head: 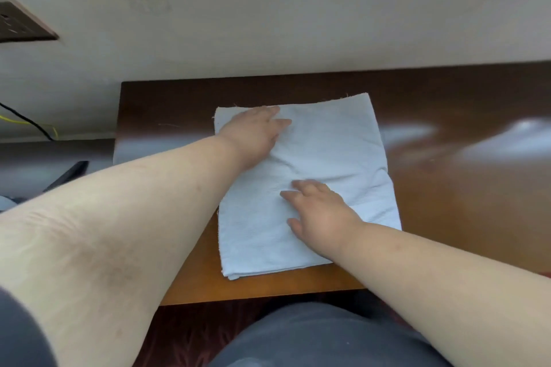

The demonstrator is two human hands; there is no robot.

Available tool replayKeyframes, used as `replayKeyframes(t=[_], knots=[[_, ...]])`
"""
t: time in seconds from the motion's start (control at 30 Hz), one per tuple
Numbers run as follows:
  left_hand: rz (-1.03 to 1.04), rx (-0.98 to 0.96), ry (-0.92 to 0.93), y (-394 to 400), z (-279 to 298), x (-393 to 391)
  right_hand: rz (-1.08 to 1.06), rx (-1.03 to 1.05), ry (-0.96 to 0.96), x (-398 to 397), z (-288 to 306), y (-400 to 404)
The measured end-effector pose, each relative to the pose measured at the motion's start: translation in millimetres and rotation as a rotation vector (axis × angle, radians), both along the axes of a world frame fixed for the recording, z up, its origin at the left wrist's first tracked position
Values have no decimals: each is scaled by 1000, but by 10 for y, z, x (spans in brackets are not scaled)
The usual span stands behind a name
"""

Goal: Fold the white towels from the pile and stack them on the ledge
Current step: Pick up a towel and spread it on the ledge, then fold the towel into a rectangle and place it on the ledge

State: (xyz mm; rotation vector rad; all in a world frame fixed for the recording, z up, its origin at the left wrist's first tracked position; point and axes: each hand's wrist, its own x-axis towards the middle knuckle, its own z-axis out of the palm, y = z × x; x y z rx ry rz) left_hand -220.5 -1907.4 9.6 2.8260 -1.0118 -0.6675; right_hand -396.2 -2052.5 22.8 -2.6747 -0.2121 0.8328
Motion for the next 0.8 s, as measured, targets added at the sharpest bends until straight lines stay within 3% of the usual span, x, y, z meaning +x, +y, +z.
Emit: replayKeyframes(t=[0.13,0.3,0.4,0.47,0.57,0.67,0.8], knots=[[-81,209,52,-245,-163,-27,-41,-245,123,-219,-196,-541],[-70,312,15,-418,-63,102,-54,-191,116,-377,-215,-724],[-90,218,-171,-739,126,193,-406,-46,-93,-405,-65,-900],[-162,150,-184,-1068,211,223,-716,-74,-177,-485,-1,-1091],[-296,100,-70,-1611,230,214,-1052,9,90,-602,29,-1405],[-479,149,-119,-2023,215,213,-931,-28,384,-644,24,-1557],[-623,243,-270,-2309,187,323,-750,-75,478,-514,11,-1769]])
